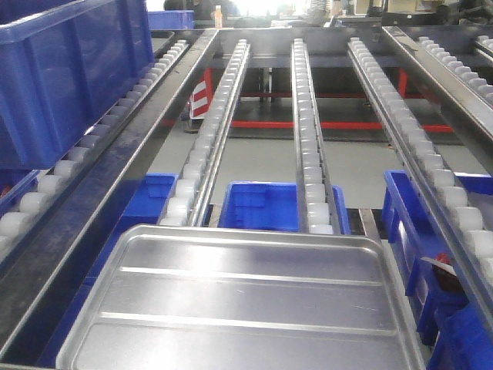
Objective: Grab silver tray and stack on right shelf
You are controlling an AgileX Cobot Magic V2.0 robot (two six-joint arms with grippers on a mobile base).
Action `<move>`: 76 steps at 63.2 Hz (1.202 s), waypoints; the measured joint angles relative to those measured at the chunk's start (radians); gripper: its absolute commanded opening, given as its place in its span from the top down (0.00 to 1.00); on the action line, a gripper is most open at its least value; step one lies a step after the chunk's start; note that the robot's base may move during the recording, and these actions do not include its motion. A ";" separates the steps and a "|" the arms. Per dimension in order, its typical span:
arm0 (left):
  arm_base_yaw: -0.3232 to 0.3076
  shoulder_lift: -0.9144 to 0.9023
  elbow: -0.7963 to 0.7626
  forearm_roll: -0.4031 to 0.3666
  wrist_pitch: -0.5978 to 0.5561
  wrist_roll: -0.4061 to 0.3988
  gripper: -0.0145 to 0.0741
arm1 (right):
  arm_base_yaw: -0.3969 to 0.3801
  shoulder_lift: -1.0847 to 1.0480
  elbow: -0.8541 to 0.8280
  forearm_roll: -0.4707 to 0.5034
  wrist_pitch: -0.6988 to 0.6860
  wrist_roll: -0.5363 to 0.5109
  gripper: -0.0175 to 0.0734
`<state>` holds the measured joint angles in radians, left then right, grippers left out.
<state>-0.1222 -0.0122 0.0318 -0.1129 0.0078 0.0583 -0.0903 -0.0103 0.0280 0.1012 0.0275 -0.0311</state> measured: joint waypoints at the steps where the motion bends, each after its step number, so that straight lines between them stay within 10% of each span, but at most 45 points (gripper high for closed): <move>1: 0.000 0.000 0.000 0.000 0.000 0.000 0.94 | 0.000 0.000 0.000 0.000 0.000 0.000 0.75; 65: 0.000 0.000 -0.008 0.000 -0.127 0.000 0.94 | 0.000 0.000 -0.020 0.016 -0.053 0.000 0.75; 76: 0.000 0.029 -0.230 0.048 0.062 0.000 0.94 | 0.000 0.009 -0.188 0.025 -0.027 0.000 0.75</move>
<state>-0.1222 0.0165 -0.1987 -0.0644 0.0697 0.0583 -0.0903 -0.0016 -0.1598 0.1263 0.0000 -0.0311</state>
